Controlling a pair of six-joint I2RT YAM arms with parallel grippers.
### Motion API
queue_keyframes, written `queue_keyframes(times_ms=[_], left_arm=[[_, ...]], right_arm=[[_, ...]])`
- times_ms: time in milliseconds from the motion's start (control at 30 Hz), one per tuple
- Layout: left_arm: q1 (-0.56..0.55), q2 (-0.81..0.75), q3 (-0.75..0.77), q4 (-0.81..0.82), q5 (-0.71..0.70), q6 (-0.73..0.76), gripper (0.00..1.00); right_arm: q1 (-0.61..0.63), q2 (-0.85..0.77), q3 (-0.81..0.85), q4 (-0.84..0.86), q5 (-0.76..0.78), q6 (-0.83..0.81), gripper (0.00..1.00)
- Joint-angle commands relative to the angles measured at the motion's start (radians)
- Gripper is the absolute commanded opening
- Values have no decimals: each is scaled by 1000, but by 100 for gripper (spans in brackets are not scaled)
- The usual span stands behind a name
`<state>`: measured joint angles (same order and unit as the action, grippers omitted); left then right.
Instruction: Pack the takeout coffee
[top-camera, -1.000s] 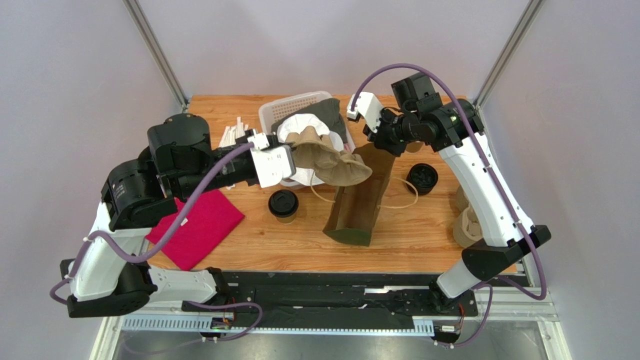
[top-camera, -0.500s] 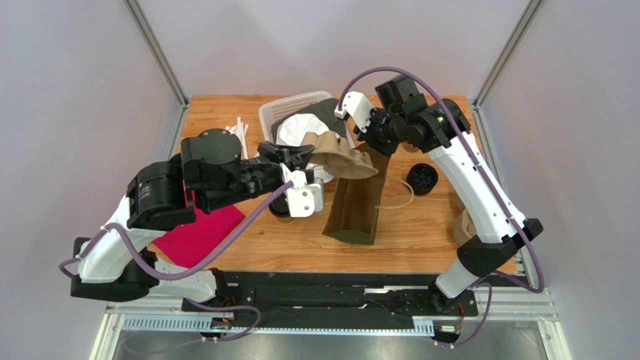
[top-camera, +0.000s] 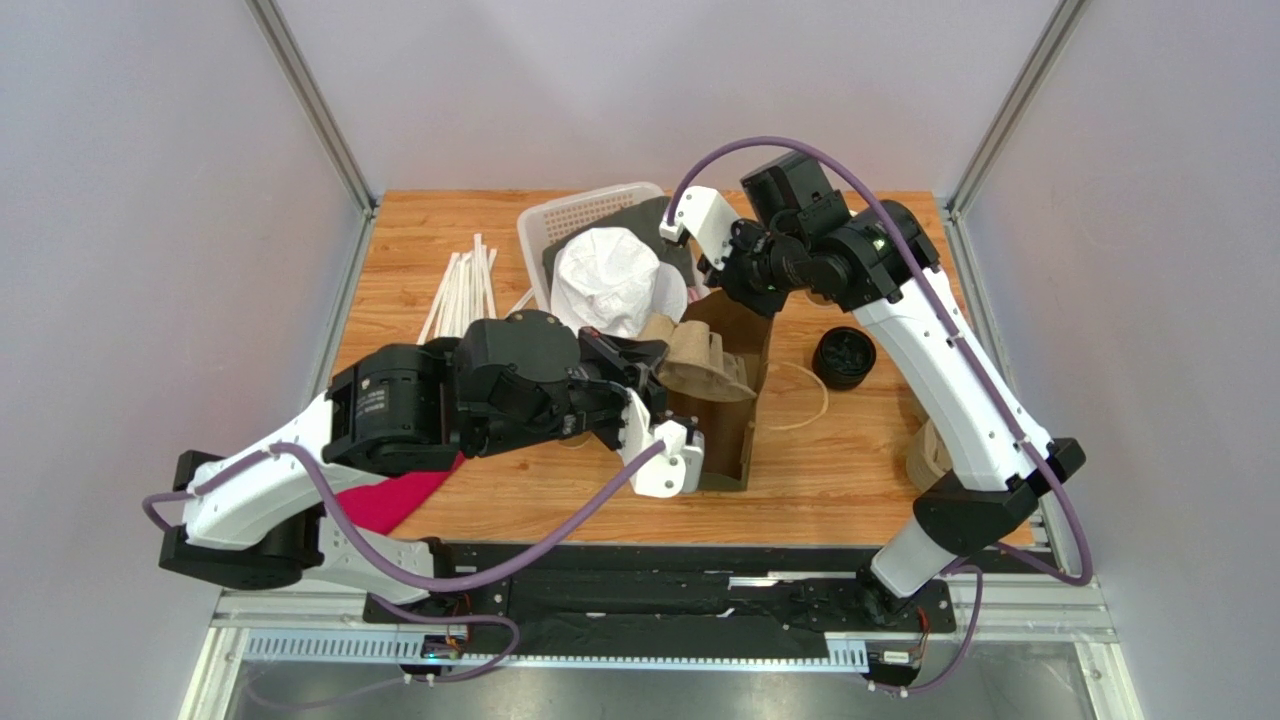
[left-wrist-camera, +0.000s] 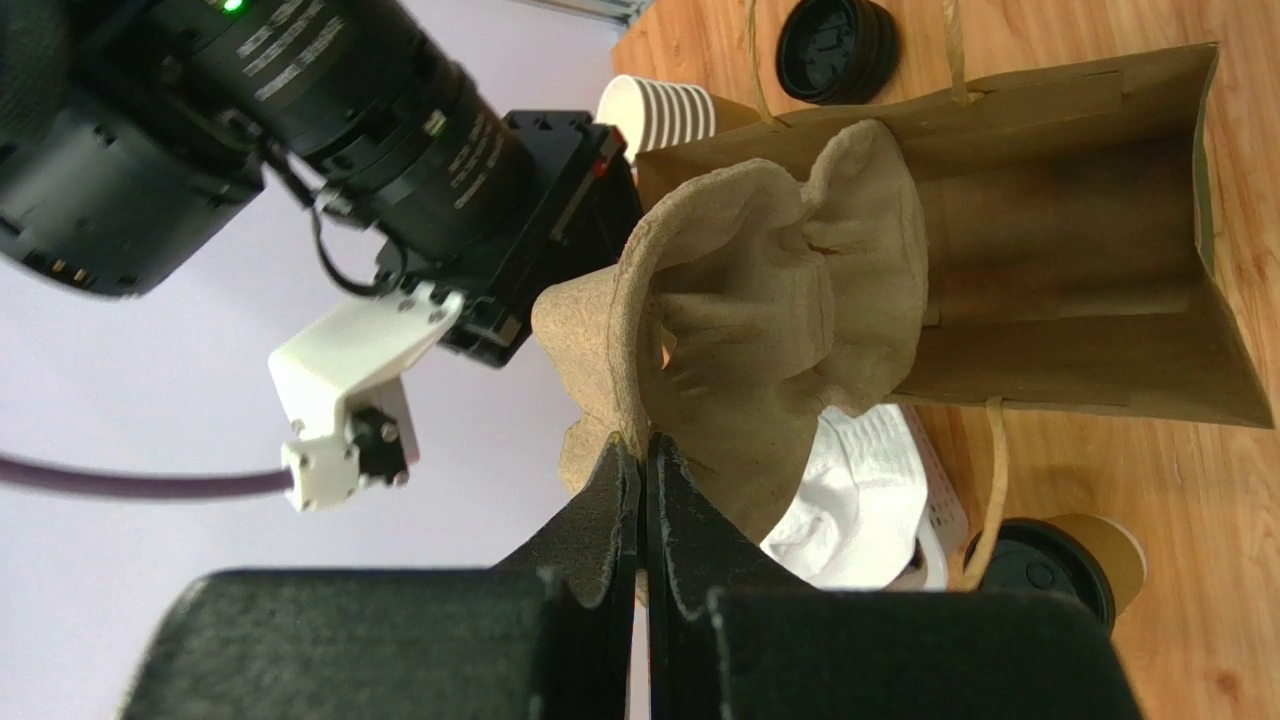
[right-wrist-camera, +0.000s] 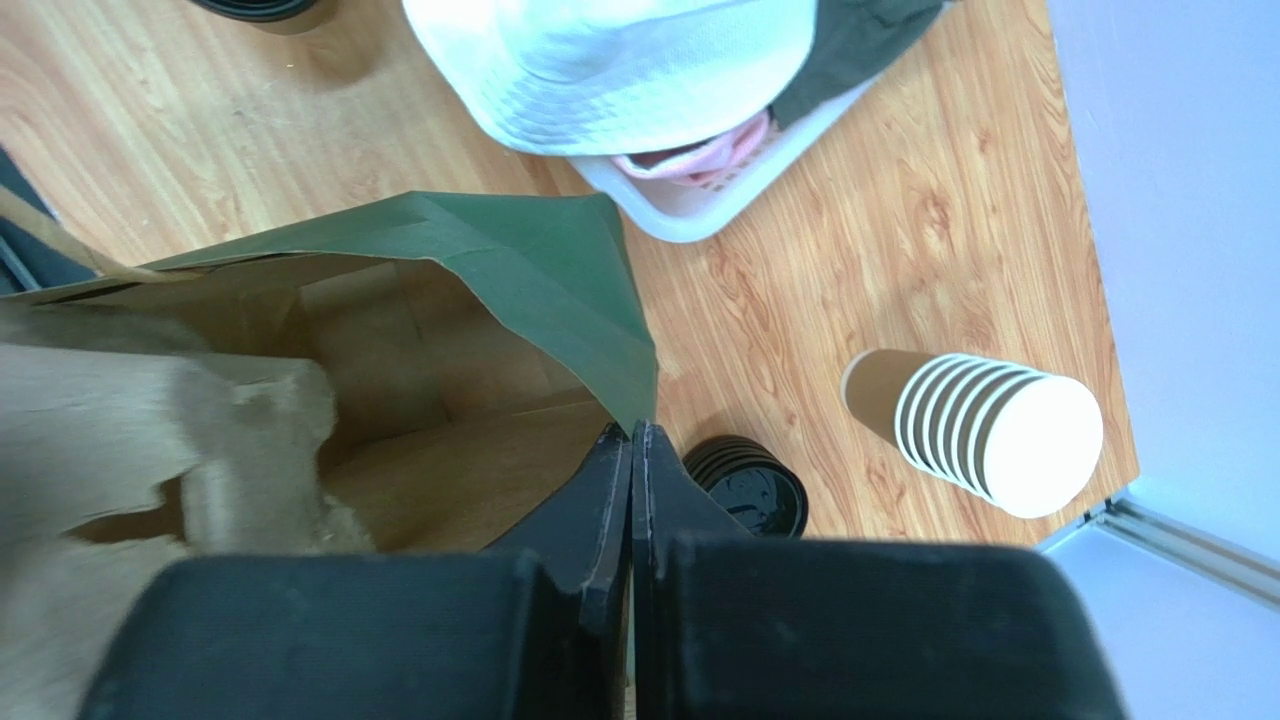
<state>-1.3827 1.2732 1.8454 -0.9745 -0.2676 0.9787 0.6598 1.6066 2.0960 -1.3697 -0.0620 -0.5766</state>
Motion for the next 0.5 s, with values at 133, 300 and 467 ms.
queue_keyframes(times_ms=[133,300,467], left_arm=[[-19,83,35,-110,-10,-12,0],[-21,126,37,-135,-4,-83,0],[-21,158,28,-144,16,-127,0]], right_arm=[[75,-72,-5,-57,-65,6,0],[104,-109,-37,-46,-74,0,0],[109,-128,-51,-48,-107,1,0]])
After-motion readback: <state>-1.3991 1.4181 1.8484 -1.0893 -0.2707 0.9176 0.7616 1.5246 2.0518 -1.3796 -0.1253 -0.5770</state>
